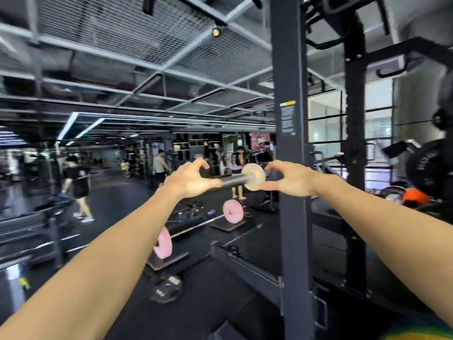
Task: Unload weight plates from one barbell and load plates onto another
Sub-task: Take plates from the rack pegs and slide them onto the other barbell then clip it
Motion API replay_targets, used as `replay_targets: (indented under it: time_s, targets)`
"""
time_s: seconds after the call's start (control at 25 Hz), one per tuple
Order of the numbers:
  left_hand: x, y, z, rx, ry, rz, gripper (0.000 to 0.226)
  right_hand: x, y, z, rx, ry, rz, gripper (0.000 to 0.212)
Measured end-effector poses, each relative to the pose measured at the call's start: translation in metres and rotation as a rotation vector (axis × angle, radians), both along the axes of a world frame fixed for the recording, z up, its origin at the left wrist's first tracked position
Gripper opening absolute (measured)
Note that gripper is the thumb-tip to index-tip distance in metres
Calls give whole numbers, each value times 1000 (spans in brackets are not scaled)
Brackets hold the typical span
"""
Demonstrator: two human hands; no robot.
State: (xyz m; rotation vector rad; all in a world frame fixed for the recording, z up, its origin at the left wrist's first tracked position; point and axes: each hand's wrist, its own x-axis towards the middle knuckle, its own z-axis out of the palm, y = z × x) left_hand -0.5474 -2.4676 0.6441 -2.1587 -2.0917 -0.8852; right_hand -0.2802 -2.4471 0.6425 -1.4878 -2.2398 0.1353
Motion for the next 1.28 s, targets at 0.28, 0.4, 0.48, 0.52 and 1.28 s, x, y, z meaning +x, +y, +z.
replay_targets:
  time_s: [0.28, 0.4, 0.48, 0.52, 1.28]
  targets:
    - [-168, -5, 3, 45, -53, 96, 67, -174, 27, 2, -31, 35, 158, 72]
    - [-229, 8, 1, 67, -62, 98, 64, -243, 43, 2, -32, 38, 175, 72]
    - [-256, 24, 4, 61, -77, 84, 65, -273, 59, 3, -44, 41, 171, 73]
    - [-265, 31, 5, 60, -88, 80, 66, -284, 68, 4, -52, 35, 172, 74]
    - [-203, 345, 1, 15, -83, -213, 65, -213, 308, 3, -83, 91, -124, 69]
